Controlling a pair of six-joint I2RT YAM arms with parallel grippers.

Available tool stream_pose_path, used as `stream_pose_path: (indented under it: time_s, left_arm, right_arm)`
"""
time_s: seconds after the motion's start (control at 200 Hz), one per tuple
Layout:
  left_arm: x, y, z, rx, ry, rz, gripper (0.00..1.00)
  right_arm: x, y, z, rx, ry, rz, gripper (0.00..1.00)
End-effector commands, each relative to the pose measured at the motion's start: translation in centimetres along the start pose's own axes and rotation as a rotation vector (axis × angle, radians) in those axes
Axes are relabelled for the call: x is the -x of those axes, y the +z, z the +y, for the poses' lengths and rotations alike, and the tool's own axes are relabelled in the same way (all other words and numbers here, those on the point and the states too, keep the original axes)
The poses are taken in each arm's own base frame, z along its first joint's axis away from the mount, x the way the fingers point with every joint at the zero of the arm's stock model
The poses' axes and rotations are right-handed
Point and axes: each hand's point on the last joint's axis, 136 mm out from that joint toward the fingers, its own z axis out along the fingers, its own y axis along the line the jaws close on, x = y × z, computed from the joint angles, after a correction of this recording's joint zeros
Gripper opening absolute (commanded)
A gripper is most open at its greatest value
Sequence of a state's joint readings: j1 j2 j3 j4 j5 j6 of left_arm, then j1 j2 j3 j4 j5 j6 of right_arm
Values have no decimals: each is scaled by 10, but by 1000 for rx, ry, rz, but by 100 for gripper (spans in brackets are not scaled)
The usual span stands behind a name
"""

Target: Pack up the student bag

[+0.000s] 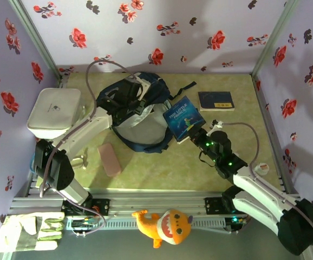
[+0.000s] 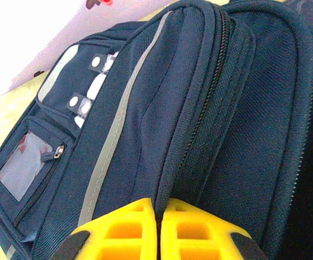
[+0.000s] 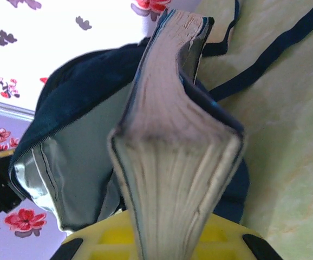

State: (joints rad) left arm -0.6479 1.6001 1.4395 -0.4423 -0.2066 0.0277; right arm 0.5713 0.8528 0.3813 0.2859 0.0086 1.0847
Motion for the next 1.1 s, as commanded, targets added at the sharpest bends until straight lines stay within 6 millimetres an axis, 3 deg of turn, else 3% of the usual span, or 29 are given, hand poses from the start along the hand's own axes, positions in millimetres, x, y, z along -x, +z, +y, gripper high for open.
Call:
stream_pose_path:
  time_s: [0.0,0.205,0.37,0.65,0.9,1.025,1.095]
  left_arm:
    - [73,-33,6,-7,-102,-254,0]
    - [85,-53,5,-44,-139,-303,0]
    - [92,-65,4,-65,-140,-335,0]
    - [92,-73,4,-75,-146,-344,0]
    - [92,-78,-1,-111,-162,-346,0]
    - [91,-79,-2,-120,-164,-343,0]
    - [91,-79,-2,-122,-166,-341,0]
  right_arm:
    - [2,4,42,163,23,3,11]
    - [-7,31,70,218,37,51,11]
    - [-14,63,82,220,94,79,10]
    - [-26,135,66,122,210,68,10]
    - [-49,204,16,-46,333,55,9]
    - [-62,226,-7,-121,401,42,8]
    - [-65,234,-10,-128,417,30,9]
